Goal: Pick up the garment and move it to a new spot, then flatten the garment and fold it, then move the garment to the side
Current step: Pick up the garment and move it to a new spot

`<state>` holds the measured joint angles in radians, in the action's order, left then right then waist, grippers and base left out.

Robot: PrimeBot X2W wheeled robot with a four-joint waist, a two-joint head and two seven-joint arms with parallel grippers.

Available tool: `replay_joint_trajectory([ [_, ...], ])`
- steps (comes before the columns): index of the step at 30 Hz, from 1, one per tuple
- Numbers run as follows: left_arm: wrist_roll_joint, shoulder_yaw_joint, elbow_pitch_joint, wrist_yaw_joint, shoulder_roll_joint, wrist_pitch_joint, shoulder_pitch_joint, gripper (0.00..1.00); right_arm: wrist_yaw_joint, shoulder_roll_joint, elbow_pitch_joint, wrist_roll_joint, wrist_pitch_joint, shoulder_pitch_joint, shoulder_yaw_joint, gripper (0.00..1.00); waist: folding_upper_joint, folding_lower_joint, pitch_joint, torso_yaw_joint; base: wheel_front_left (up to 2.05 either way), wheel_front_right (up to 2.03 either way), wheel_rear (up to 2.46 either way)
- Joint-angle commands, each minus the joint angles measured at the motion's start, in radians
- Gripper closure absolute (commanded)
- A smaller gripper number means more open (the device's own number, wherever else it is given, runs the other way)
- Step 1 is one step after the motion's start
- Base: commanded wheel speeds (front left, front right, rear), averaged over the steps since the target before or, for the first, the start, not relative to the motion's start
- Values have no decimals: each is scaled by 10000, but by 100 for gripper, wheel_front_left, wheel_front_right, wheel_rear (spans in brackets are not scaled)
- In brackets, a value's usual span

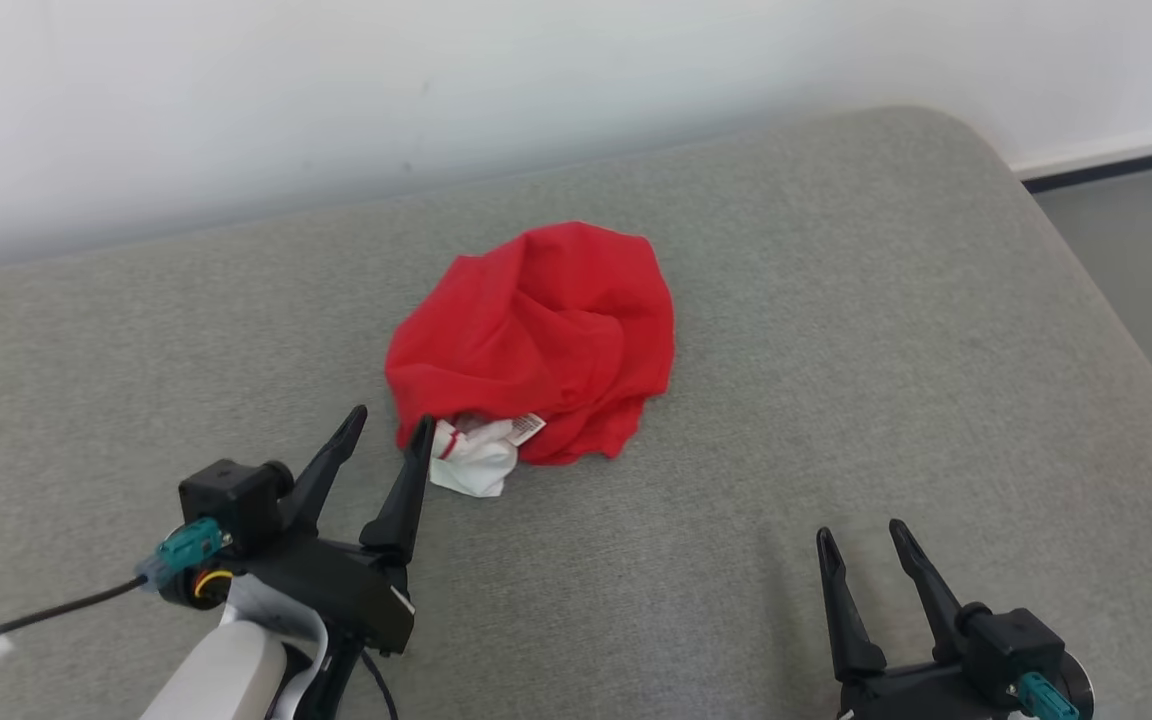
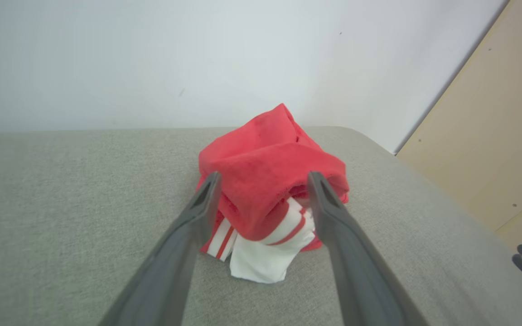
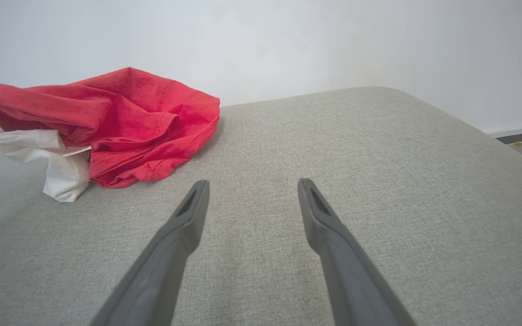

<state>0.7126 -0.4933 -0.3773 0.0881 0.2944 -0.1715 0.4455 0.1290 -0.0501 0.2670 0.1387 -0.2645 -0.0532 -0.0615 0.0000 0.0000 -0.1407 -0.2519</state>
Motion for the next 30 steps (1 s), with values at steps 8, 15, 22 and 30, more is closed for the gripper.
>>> replay_joint_trajectory([
  [8, -60, 501, 1072, -456, 512, -436, -772, 0, 34, -1, -56, -146, -27, 406, 128, 0, 0, 0, 592, 936, 0, 0, 0],
  [15, -1378, 1198, 1673, -1517, 1168, -901, -1312, 0, 34, -6, -248, -212, -27, 335, 67, 0, 0, 0, 744, 1303, 0, 0, 0],
  [22, -2441, 2851, 2675, -1921, 663, -934, -2825, 0, 34, -4, -616, -267, -27, 169, -28, 0, 0, 0, 803, 1460, 0, 0, 0],
  [30, -3618, 4428, 3487, -1509, -459, -925, -4066, 0, 34, -3, -739, -278, -27, 71, -92, 0, 0, 0, 776, 1532, 0, 0, 0],
])
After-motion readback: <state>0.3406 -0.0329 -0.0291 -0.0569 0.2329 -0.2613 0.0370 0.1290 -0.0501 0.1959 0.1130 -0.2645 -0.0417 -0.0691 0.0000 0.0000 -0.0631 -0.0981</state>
